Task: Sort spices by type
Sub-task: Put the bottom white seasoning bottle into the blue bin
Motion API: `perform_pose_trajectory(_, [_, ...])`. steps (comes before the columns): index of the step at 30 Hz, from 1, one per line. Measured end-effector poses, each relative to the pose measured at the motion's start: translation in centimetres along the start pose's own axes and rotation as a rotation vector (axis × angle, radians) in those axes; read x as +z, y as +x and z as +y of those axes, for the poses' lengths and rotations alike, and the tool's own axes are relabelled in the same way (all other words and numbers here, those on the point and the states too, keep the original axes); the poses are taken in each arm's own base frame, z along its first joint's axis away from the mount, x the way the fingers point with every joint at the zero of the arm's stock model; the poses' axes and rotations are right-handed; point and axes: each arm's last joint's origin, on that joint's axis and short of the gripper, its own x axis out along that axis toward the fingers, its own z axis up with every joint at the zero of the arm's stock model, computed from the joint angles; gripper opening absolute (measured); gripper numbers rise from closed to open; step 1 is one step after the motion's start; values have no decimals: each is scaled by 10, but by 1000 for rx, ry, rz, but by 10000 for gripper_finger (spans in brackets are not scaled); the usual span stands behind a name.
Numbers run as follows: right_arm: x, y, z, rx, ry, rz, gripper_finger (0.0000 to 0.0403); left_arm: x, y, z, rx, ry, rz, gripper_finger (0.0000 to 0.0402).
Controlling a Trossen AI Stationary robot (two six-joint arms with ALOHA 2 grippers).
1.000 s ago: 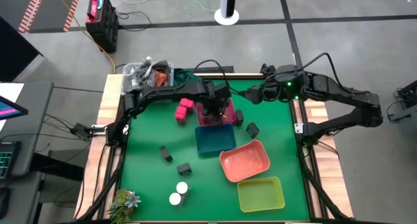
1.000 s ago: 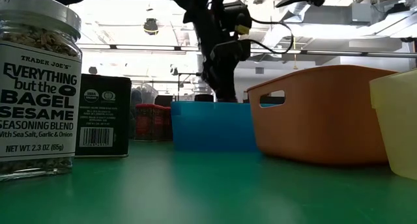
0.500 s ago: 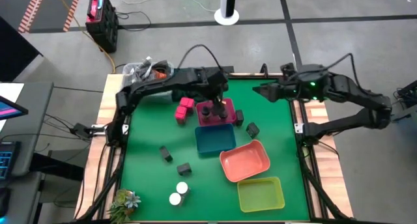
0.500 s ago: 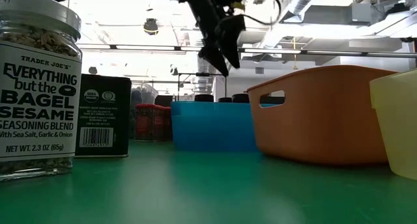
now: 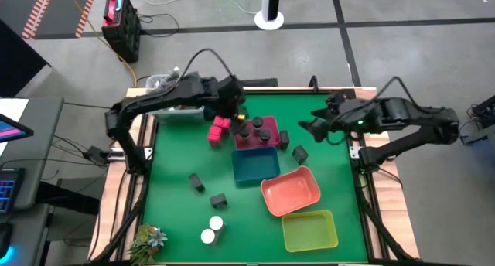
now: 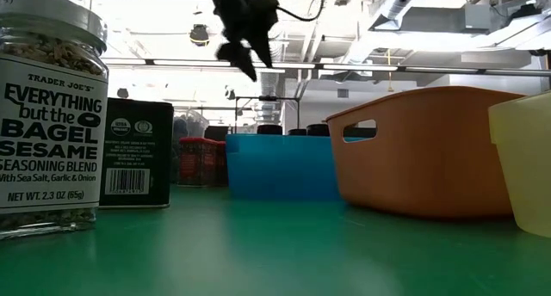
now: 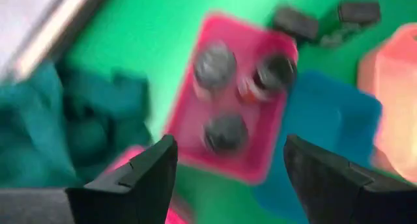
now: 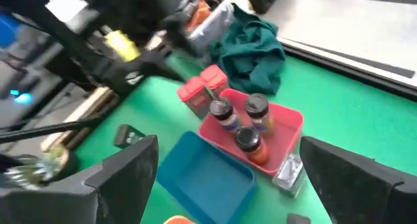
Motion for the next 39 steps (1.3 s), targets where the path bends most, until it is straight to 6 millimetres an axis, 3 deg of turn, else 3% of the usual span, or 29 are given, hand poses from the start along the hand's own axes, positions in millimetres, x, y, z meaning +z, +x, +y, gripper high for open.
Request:
perform_pose_trajectory(7, [-7, 30, 12, -69, -72, 49, 395, -69, -47, -39, -78, -179, 85, 264])
perform_pose_trajectory(13, [-7, 40, 16, -55, -213, 68, 395, -132, -81, -71, -156, 125, 206, 264])
perform_pose_trajectory(19, [5, 44, 15, 12, -250, 35, 395, -176, -69, -86, -157, 412, 329, 264])
perform_pose_trajectory(25, [-3, 40, 21, 53, -282, 80, 395, -187, -60, -109, -271, 544, 340, 264])
perform_pose_trajectory(35, [-14, 38, 17, 7, -335, 165, 395, -201, -80, -161, -545, 670, 109, 264])
perform_pose_trajectory(39, [-21, 35, 24, 38, -303, 183, 389, -205, -83, -163, -526, 539, 139, 264])
